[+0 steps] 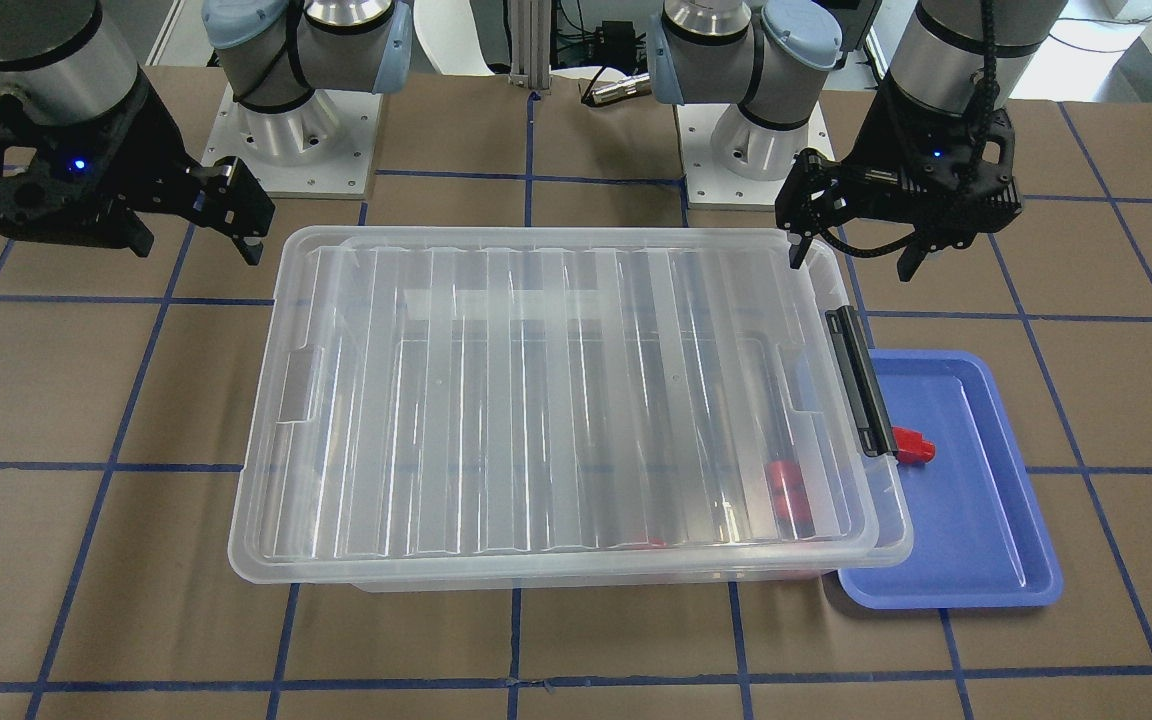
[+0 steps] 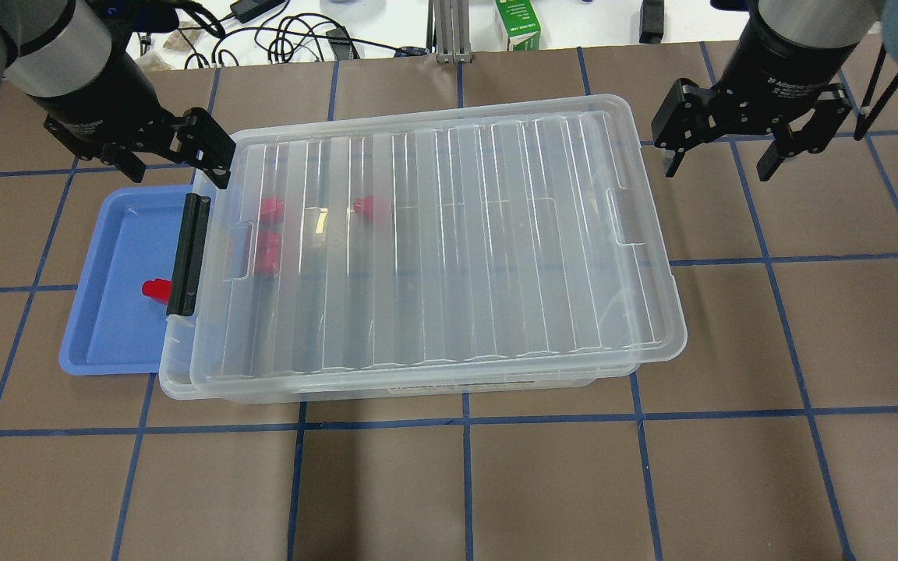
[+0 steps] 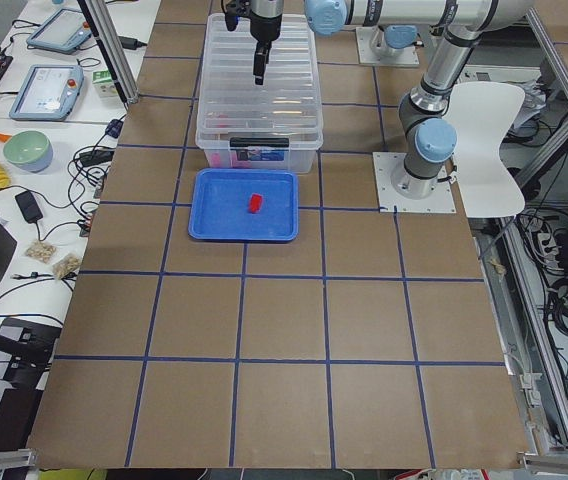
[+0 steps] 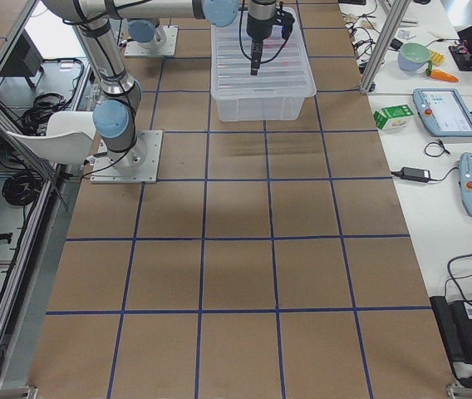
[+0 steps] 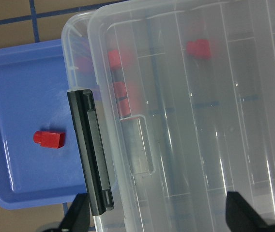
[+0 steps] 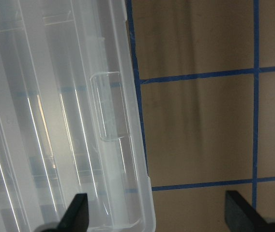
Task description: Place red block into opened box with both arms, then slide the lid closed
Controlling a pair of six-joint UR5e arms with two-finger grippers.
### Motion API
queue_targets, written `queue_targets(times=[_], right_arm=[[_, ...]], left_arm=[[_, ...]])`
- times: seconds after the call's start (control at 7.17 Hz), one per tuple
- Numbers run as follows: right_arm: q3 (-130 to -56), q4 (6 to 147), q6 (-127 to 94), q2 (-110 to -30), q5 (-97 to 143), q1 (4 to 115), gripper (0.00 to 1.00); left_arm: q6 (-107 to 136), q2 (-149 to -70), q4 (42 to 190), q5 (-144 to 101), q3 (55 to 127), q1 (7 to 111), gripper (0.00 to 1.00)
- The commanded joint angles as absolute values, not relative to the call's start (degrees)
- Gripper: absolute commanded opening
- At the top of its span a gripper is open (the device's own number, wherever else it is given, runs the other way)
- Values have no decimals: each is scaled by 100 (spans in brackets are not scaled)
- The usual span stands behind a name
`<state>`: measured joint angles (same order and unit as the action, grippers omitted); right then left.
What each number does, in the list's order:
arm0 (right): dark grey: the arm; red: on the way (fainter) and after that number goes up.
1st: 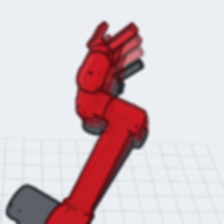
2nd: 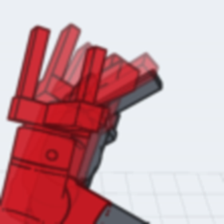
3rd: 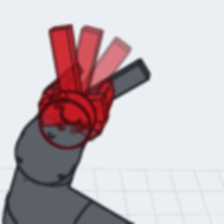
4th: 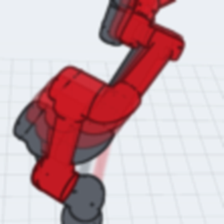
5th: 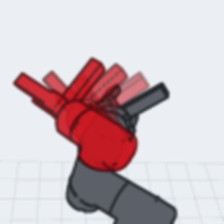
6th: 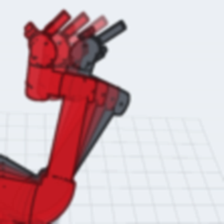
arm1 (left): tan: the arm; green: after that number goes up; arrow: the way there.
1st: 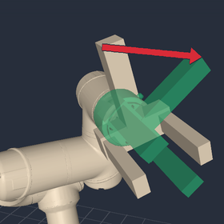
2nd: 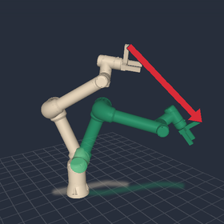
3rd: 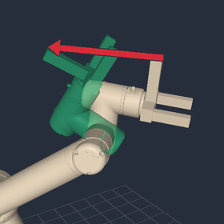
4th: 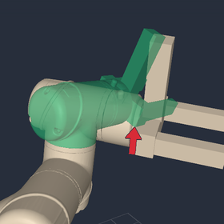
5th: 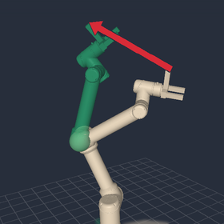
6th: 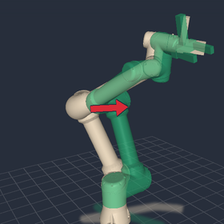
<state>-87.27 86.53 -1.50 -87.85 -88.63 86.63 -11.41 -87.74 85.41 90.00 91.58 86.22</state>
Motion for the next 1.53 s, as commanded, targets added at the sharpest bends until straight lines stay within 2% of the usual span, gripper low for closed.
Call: queue_targets(times=[0.0,0.7,1.39], right_arm=[[-8728,9077,-80,-8264,-8859,8657,100],[-8728,9781,316,-7358,-8859,8657,100],[-8728,9852,647,-7181,-8894,8579,100]], left_arm=[[-1143,-8798,8508,9000,9158,8613,100],[-1116,-8798,8499,8983,9167,8613,100],[-1142,-8789,8499,8991,9167,8604,100]])
